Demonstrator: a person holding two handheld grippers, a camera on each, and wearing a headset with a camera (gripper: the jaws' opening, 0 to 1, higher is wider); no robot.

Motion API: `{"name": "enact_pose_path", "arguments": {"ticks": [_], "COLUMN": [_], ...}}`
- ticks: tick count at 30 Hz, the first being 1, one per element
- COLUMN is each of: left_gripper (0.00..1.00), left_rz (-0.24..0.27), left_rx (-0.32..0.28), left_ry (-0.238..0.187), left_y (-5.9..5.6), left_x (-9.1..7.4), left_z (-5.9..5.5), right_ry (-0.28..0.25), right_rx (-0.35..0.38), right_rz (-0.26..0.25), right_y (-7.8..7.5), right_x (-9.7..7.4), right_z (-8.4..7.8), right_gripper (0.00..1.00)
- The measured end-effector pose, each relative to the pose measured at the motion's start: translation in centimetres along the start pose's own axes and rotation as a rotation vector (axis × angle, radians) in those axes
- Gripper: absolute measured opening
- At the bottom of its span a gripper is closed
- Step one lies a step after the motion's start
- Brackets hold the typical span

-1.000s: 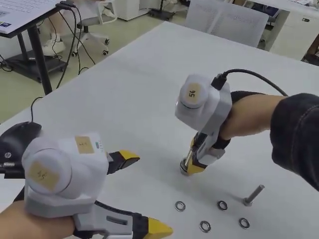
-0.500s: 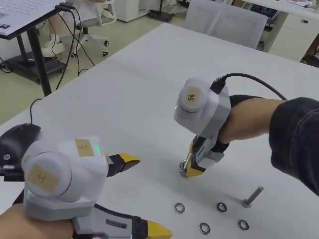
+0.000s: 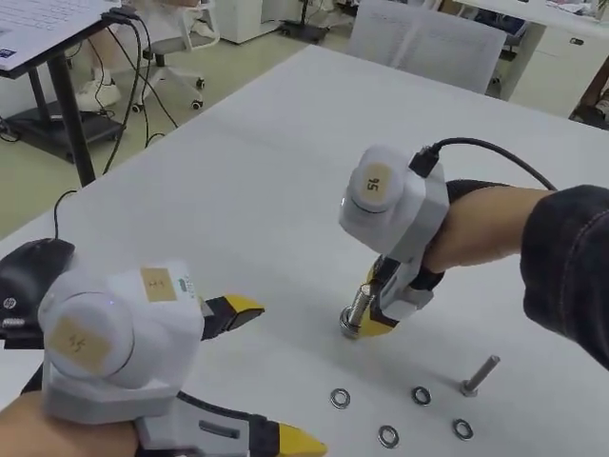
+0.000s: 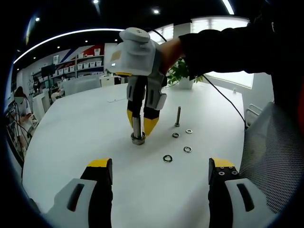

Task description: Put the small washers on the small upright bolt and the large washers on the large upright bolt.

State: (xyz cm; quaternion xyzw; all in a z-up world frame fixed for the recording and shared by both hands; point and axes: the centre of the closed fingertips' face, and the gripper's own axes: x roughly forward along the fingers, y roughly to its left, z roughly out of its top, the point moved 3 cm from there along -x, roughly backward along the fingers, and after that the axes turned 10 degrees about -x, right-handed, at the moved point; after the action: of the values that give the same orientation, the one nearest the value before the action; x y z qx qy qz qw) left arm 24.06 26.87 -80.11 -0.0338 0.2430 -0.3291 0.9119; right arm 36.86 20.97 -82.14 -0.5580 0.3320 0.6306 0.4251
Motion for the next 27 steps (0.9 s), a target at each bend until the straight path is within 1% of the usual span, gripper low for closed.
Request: {"name": "enact_pose_path", "arguments": {"ticks": [5, 14, 27], "left_gripper": [0.83, 0.83, 0.83], "left_rz": [-0.003, -0.01, -0.023], "left_rx": [0.002, 0.008, 0.022], "left_ry": [-0.001, 0.004, 0.014], "left_y": [-0.1, -0.3, -0.5], "left_x": [0.0, 0.1, 0.2], "left_z": [0.0, 0.0, 0.1], "right_ry": [0.006, 0.006, 0.012], "right_rx": [0.016, 0.05, 0.088], "right_rz": [-0.004, -0.01, -0.013], "right_y": [0.1, 0.7, 2.5], "right_x": [-0.3, -0.8, -1.3], "right_z": [-0.8, -2.2, -3.9], "right_gripper": [0.26, 0.26, 0.26]}}
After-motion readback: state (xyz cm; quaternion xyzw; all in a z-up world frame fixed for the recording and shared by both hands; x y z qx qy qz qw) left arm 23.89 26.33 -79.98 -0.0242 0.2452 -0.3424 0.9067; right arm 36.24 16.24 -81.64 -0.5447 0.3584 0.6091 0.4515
